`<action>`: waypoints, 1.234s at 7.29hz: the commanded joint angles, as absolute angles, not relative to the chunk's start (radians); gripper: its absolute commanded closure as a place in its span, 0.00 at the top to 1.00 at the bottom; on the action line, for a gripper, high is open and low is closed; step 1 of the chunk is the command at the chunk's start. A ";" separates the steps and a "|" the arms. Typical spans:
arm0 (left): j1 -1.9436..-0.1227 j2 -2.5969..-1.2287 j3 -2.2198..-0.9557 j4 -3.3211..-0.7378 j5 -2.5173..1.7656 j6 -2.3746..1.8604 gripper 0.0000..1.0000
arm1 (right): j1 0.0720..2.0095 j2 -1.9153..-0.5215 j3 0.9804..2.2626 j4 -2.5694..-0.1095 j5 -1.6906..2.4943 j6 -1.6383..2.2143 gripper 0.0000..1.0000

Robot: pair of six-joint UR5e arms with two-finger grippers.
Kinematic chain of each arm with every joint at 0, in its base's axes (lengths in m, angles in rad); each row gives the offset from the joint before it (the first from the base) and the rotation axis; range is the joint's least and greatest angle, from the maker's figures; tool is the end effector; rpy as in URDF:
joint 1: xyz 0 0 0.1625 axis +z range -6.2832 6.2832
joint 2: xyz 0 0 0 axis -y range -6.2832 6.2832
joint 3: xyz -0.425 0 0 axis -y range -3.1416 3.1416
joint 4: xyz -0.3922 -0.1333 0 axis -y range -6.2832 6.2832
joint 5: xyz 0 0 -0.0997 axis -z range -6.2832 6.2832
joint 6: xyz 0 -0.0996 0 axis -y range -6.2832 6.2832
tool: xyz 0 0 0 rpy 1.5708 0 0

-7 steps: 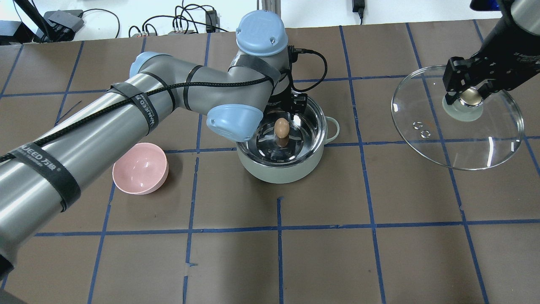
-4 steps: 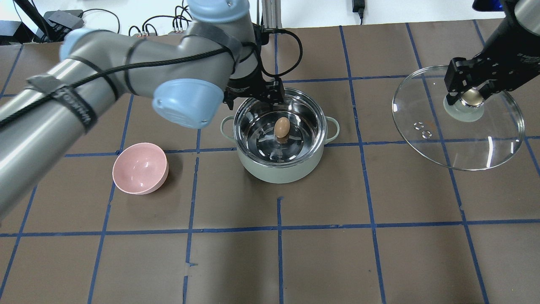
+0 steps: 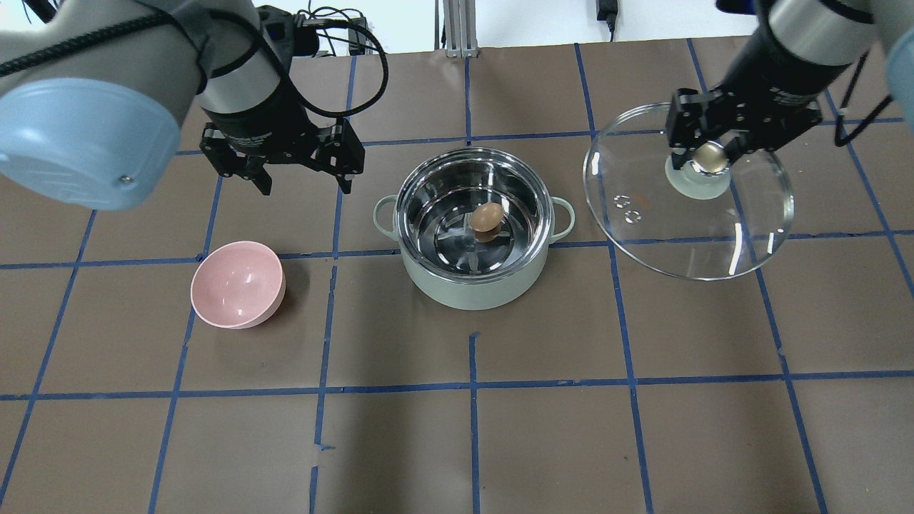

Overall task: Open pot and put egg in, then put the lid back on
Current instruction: 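Carry the lid back over the pot with the right gripper while the left gripper withdraws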

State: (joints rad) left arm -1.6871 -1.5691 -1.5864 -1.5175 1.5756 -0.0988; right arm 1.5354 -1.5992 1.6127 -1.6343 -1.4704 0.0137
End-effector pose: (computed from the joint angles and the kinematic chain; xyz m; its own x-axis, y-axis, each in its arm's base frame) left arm -0.1894 -0.4762 0.4864 -0.9998 0.0174 -0.0009 0.0174 0.9991 -0.0397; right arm 0.1260 -0.4894 0.4880 -0.9939 0.0439 -0.1008 0.0490 0.9976 -0.0486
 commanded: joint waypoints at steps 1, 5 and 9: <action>-1.645 -1.559 -1.572 -1.523 1.578 -0.077 1.00 | 1.760 -1.472 1.563 -1.769 -1.482 0.264 0.33; -1.635 -1.557 -1.568 -1.523 1.580 -0.075 1.00 | 1.907 -1.286 1.529 -1.917 -1.499 0.445 0.33; -1.635 -1.555 -1.565 -1.523 1.580 -0.074 1.00 | 1.908 -1.263 1.534 -1.917 -1.490 0.439 0.33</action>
State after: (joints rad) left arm -1.6353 -1.5565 -1.5655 -1.5232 1.5811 -0.0737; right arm 1.9068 -1.2718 1.5337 -1.9172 -1.4948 0.4404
